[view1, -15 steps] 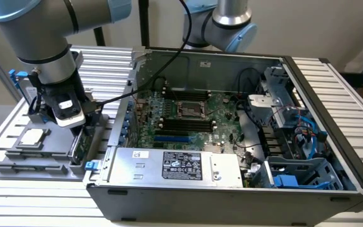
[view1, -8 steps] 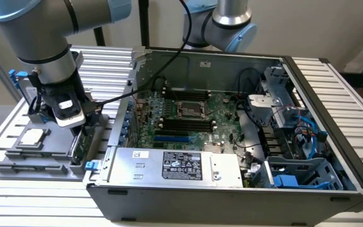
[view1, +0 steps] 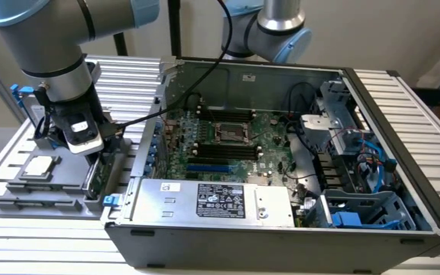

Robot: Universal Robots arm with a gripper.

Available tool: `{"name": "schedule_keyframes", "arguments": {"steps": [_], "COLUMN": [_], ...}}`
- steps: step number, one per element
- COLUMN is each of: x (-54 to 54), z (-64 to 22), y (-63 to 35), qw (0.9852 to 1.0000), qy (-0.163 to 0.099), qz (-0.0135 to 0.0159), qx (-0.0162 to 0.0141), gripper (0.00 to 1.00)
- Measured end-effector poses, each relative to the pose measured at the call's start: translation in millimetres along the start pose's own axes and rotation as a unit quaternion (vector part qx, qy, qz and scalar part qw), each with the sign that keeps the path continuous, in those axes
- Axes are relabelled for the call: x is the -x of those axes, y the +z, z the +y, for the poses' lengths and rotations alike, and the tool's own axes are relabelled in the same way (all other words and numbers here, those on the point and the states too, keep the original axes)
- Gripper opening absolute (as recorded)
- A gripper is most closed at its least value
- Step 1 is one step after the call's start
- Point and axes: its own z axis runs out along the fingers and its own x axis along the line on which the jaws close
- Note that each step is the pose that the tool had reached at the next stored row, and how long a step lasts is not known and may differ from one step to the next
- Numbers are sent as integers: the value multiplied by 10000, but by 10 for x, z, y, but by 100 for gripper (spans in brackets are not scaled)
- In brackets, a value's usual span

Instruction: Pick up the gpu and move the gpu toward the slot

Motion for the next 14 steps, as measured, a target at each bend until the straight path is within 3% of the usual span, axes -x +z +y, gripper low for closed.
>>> {"name": "schedule_keyframes", "arguments": {"steps": [14], "x": [0], "z": [0], "y": [0], "qw": [10000], "qy": [0], "qz": [0], "qx": [3], "gripper": [26]}}
